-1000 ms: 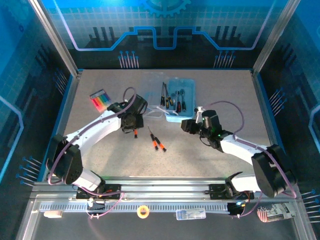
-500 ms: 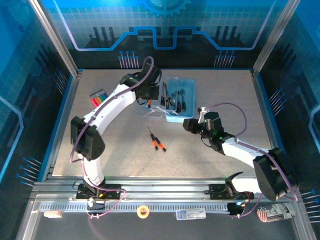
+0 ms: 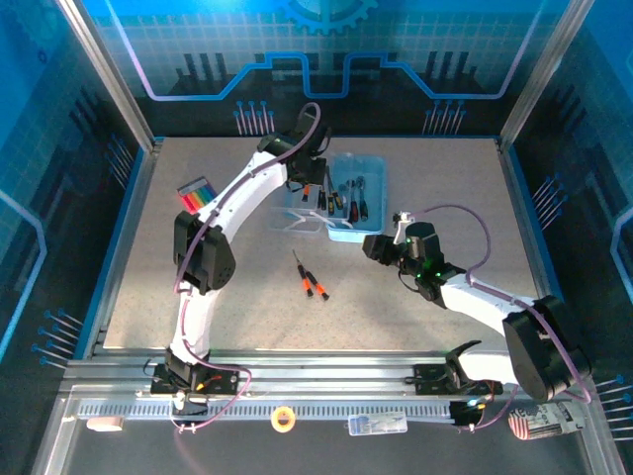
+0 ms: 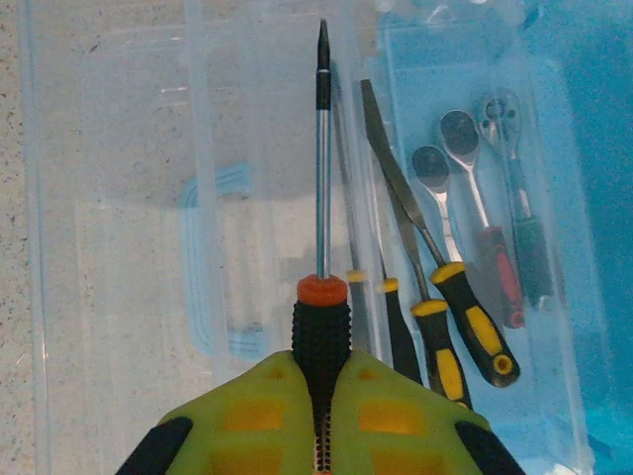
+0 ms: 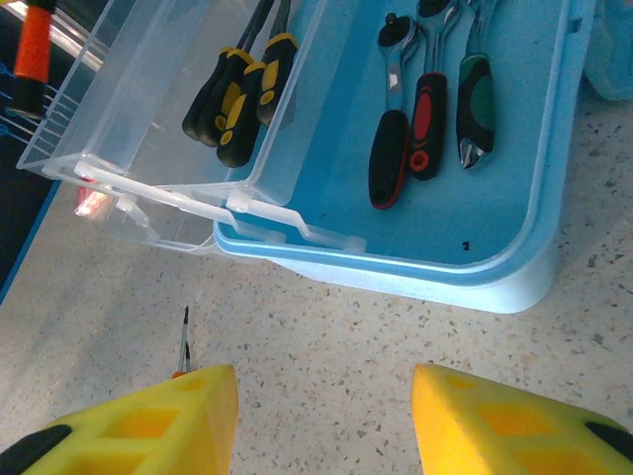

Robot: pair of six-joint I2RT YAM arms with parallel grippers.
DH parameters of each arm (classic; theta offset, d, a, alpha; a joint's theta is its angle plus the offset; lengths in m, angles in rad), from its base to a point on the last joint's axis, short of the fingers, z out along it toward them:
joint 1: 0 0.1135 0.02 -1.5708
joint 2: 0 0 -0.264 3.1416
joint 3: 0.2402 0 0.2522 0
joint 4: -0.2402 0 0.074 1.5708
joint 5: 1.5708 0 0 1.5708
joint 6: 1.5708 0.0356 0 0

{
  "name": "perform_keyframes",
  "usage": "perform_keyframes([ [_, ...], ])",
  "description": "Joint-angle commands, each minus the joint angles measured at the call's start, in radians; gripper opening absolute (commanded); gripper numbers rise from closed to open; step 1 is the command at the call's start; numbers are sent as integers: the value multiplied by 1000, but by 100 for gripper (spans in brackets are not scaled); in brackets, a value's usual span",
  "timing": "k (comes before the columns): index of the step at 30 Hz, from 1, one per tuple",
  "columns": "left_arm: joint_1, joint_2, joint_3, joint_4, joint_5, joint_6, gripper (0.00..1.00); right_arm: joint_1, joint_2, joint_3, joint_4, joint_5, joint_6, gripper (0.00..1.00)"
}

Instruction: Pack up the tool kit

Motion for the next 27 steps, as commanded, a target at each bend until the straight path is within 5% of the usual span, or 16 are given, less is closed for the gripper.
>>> perform_keyframes([
  [1, 11, 34, 39, -5, 24, -18, 3, -15, -1, -1, 30, -17, 16, 51],
  [17, 22, 121, 44, -10, 102, -53, 7, -12, 13, 3, 26, -19, 21, 50],
  [27, 24, 81, 98, -69, 110, -63, 35, -13, 16, 8, 18, -19, 19, 49],
])
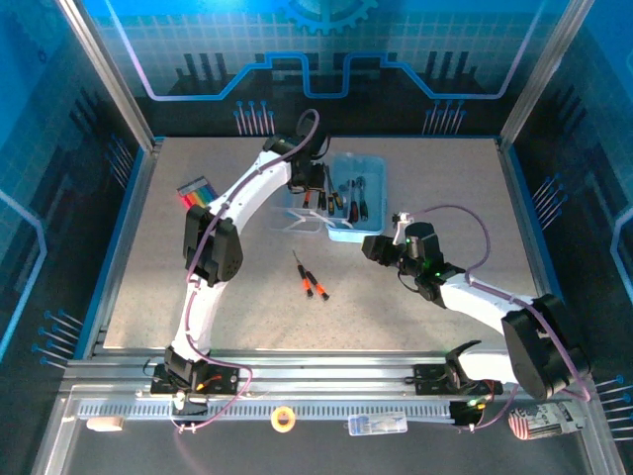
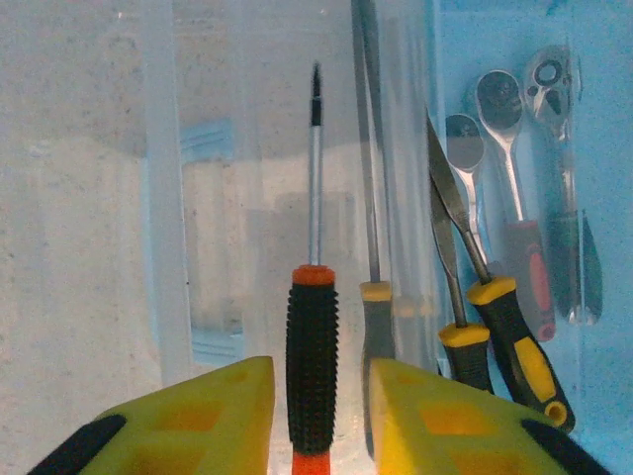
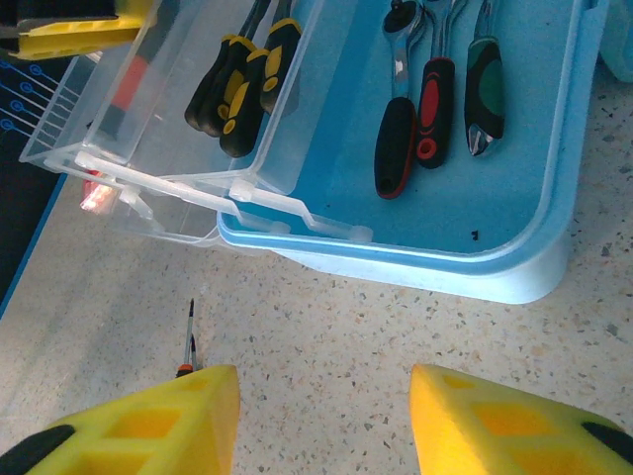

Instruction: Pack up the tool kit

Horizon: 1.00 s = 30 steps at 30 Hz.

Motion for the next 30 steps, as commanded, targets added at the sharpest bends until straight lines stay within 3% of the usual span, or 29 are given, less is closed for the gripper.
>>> perform_keyframes([
  [1, -2, -32, 58, -46, 39, -1, 36, -13, 8, 9, 19, -5, 8, 49],
  [8, -4, -195, 21, -37, 34, 9, 51, -7, 2, 9, 18, -7, 7, 49],
  [19, -67, -638, -694, 232, -5, -133, 56, 33, -5, 24, 19, -6, -23, 51],
  [25, -117, -749, -993, 288, -44, -258, 54, 129, 10, 34, 70, 0, -108, 51],
  [30, -171, -739, -1093, 323, 11, -330, 54, 181, 46, 52, 53, 69, -135, 52],
])
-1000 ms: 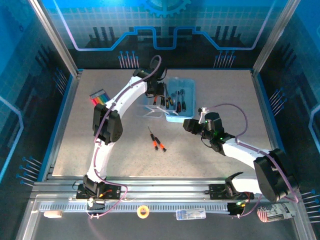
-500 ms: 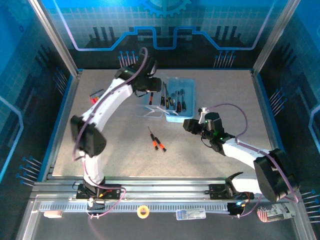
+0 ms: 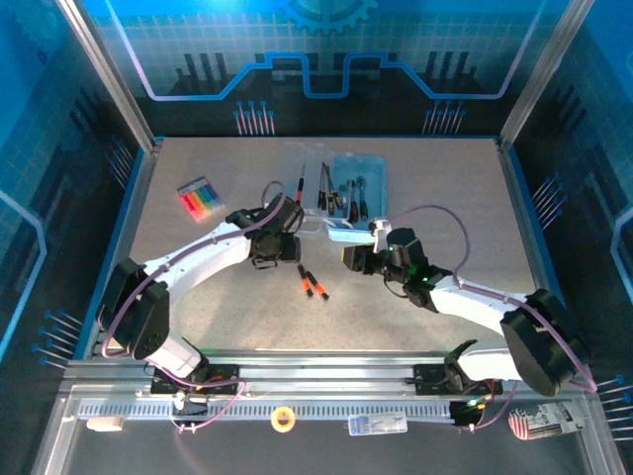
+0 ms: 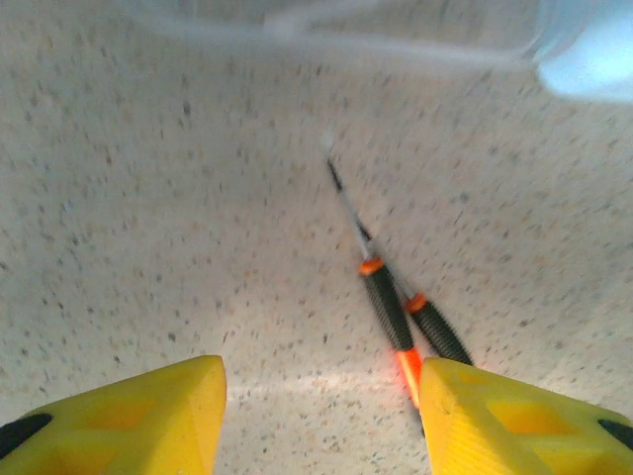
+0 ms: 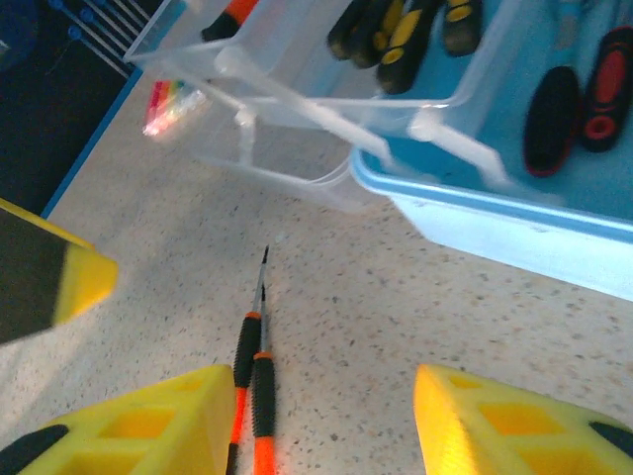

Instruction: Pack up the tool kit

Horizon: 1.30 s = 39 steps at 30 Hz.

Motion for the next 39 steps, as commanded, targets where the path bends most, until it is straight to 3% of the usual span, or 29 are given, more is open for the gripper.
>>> perform_keyframes([
  [1, -48, -21, -24, 65, 18, -79, 54, 13, 23, 28, 23, 55, -40, 51],
  [7, -71, 56, -69, 149, 83, -123, 53, 13, 28, 26, 14, 85, -45, 51],
  [21, -75, 227, -27, 128, 60, -124, 41, 13, 46, 41, -4, 101, -44, 51],
  [26, -75, 243, -36, 150, 89, -115, 40, 12, 46, 42, -6, 100, -43, 51],
  [39, -75, 212, -55, 84, 38, -106, 36, 11, 24, 39, -20, 103, -43, 51],
])
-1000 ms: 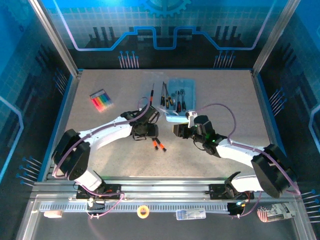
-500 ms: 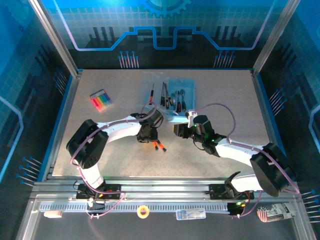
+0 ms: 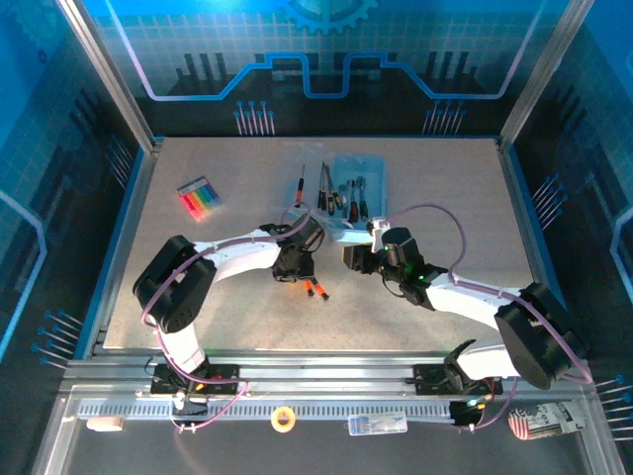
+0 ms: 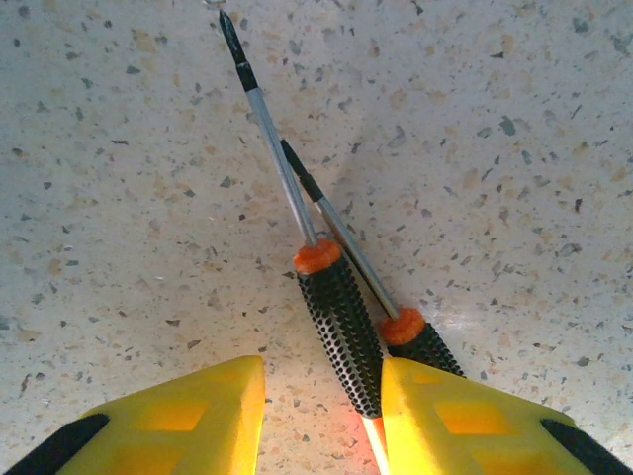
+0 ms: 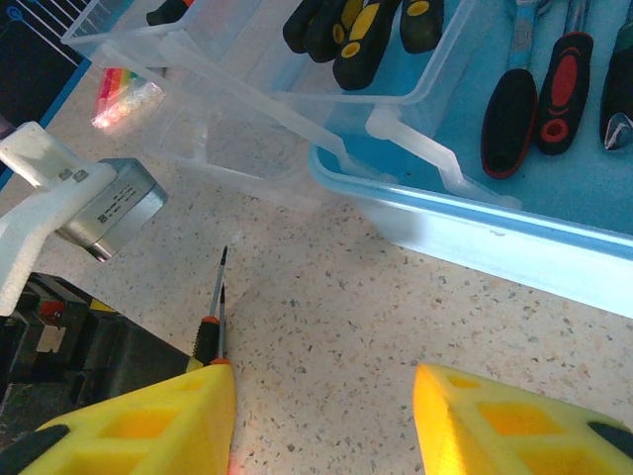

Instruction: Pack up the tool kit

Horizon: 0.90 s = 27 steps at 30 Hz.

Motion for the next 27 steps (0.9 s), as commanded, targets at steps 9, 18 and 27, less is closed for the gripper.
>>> perform_keyframes([
  [9, -5, -58, -16, -113, -40, 19, 36, 4, -17, 23, -4, 22, -8, 51],
  [18, -8, -108, 14, -110, -11, 13, 38, 3, -21, 22, -7, 27, -9, 51],
  [27, -14, -60, 39, -47, 14, 23, 41, -1, -29, 19, -12, 34, -6, 52],
])
